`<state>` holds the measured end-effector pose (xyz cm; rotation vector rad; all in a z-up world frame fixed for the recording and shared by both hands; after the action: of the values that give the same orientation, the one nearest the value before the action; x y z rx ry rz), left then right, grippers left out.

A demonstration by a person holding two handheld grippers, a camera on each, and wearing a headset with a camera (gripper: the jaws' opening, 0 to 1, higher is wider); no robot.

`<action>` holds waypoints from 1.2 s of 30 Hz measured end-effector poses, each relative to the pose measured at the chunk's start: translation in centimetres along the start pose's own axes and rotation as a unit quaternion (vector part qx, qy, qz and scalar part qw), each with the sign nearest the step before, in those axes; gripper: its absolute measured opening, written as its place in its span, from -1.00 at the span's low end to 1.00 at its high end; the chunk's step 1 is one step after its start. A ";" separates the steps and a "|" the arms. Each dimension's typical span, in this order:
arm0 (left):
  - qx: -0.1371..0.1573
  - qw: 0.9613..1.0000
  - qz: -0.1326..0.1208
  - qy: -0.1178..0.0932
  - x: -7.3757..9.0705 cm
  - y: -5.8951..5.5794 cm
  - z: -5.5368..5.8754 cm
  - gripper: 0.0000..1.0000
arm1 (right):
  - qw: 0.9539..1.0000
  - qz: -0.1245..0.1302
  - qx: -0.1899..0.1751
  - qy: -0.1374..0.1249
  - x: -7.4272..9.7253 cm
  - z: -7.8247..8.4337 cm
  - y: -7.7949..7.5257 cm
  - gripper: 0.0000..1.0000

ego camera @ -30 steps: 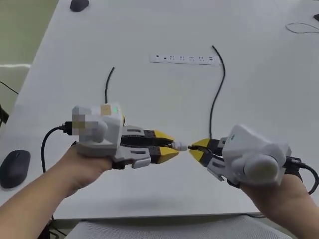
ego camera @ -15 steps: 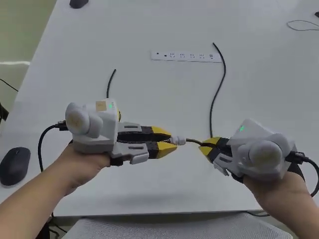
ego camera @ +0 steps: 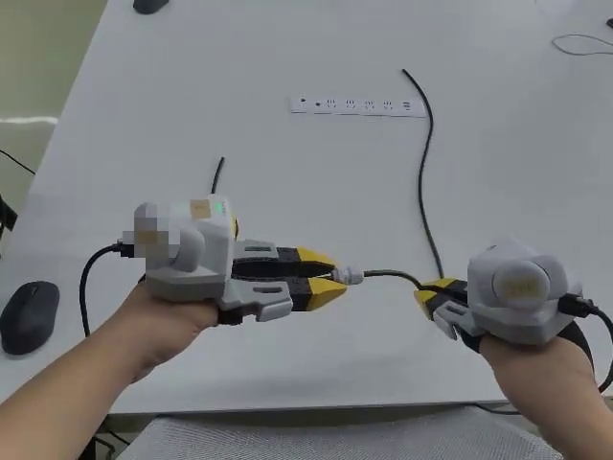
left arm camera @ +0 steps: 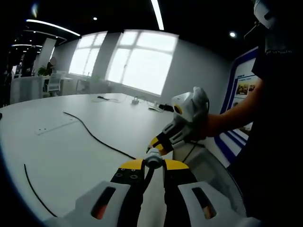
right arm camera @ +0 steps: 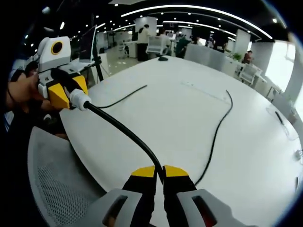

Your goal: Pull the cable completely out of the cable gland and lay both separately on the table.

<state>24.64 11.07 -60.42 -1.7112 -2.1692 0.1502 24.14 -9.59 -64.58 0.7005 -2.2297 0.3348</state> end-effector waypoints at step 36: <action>0.020 1.000 -0.004 0.003 0.6 1.0 -0.2 -0.70 | 0.972 -0.058 0.213 -0.078 1.9 -6.5 6.4 -0.78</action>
<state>25.50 11.90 -60.42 -1.6784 -2.1542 0.1862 23.25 -2.26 -58.94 1.1115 -2.2724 0.7364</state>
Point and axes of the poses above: the centre of the closed fingertips' face, and the gripper's own axes: x roughly backward along the fingers, y roughly to its left, z roughly out of its underside, the point moved 8 cm from there along x, roughly backward along the fingers
